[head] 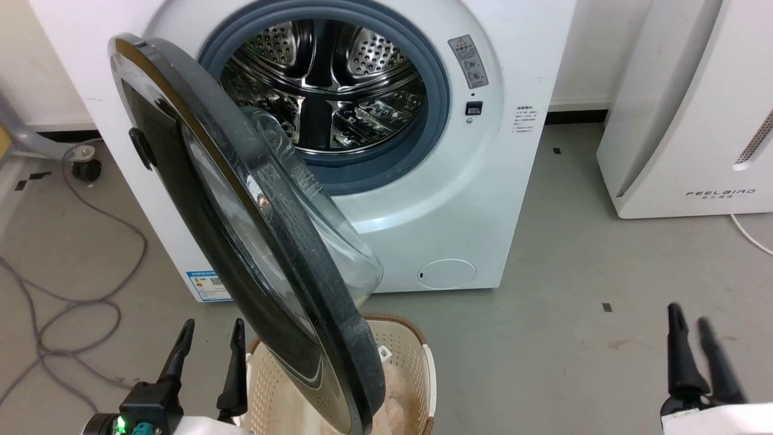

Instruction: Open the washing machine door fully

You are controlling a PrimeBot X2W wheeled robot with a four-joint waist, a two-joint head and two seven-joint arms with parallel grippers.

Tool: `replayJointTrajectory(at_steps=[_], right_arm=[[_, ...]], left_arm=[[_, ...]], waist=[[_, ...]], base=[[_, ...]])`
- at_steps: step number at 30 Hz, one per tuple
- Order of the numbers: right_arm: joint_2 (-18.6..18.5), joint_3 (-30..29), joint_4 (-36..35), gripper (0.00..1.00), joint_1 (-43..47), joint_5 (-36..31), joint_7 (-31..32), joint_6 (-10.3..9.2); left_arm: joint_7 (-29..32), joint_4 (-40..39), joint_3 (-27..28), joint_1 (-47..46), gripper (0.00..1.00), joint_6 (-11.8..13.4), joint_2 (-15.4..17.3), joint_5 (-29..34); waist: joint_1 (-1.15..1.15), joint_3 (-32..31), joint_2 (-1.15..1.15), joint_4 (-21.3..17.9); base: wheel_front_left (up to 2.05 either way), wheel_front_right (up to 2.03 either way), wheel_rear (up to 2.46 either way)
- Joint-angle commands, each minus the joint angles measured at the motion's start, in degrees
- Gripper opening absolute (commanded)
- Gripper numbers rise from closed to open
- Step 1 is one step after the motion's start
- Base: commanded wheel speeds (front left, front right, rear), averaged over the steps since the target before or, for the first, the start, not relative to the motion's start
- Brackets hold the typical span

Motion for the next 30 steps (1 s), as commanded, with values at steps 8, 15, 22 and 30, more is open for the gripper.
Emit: replayJointTrajectory(at_steps=[8, 15, 22, 30], right_arm=[[0.52, 0.03, -10.52, 1.00, 1.26, -34.21, -0.21, 0.06], [0.75, 3.42, -12.39, 1.00, 3.18, -40.28, 2.15, 0.06], [0.76, 4.31, -11.66, 1.00, 4.00, -38.94, 2.20, 0.06], [0.77, 5.02, -11.93, 1.00, 4.09, -38.69, 2.43, 0.06]], left_arm=[[-0.25, 0.62, 0.11, 0.19, 1.00, 0.72, 0.68, -0.39], [-0.25, 0.79, -0.07, -0.15, 1.00, 1.13, 0.86, -0.38], [-0.25, 0.53, -0.02, -0.23, 0.34, 2.05, 0.66, -0.22], [-0.24, -0.14, -0.56, -0.04, 0.00, 1.80, 0.36, -0.68]], waist=[[0.00, 0.41, 0.00, 0.33], [0.00, 0.70, 0.00, 0.66], [0.00, 0.65, 0.00, 0.85], [0.00, 0.63, 0.00, 1.00]], base=[[0.00, 0.00, 0.00], [0.00, 0.00, 0.00], [0.00, 0.00, 0.00], [0.00, 0.00, 0.00]])
